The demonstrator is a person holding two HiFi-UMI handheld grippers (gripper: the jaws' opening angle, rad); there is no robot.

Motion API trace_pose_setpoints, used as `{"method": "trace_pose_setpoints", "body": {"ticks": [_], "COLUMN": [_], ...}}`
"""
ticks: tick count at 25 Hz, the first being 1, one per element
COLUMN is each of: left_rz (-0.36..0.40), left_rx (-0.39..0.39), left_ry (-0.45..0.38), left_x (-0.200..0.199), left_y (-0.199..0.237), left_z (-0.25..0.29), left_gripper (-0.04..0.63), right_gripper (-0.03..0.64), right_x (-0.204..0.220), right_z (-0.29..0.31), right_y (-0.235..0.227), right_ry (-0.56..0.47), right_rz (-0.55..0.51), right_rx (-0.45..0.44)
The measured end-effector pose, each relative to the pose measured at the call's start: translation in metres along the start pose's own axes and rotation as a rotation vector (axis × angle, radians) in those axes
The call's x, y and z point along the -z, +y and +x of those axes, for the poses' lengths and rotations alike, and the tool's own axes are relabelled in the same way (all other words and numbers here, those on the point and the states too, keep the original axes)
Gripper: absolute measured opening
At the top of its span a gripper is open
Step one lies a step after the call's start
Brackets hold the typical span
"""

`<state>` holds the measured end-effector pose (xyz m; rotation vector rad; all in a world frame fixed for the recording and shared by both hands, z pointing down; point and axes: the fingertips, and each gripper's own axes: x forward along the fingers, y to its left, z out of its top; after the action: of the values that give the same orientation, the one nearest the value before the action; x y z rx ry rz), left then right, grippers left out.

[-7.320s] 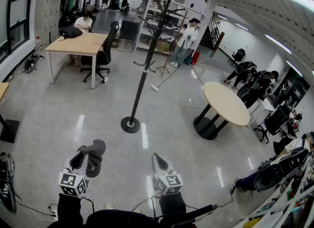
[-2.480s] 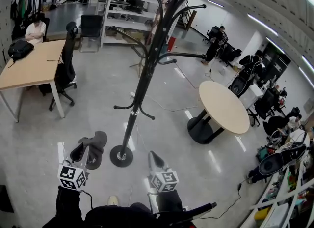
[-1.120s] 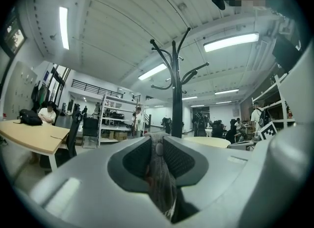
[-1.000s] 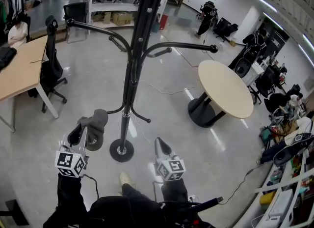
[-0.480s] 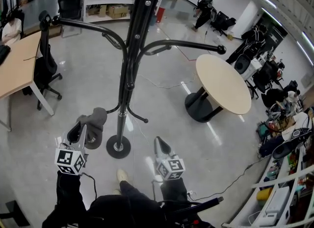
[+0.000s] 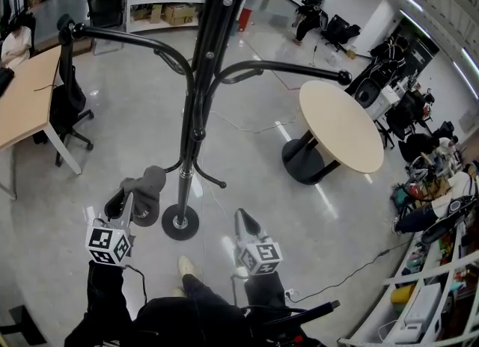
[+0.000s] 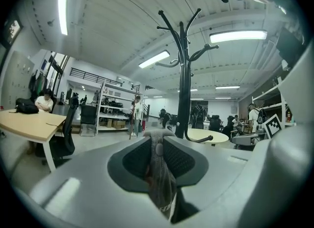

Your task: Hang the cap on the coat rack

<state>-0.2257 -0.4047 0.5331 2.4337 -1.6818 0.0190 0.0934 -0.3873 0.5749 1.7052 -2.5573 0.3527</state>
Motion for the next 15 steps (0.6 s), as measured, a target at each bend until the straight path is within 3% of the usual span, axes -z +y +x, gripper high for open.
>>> {"method": "trace_pose_setpoints", "body": {"ticks": [15], "left_rz": [-0.036], "left_rx": [0.013], "left_ry": [0.069], "left_x": [0.029], "left_y": [0.001], "left_z": [0.003], "left_gripper": [0.078], "right_gripper": [0.002], "right_x": [0.007], "right_z": [-0.001], "right_y": [-0.002], "right_ry": [0.014], "right_rz": [0.016], "right_rx": [0.017]}}
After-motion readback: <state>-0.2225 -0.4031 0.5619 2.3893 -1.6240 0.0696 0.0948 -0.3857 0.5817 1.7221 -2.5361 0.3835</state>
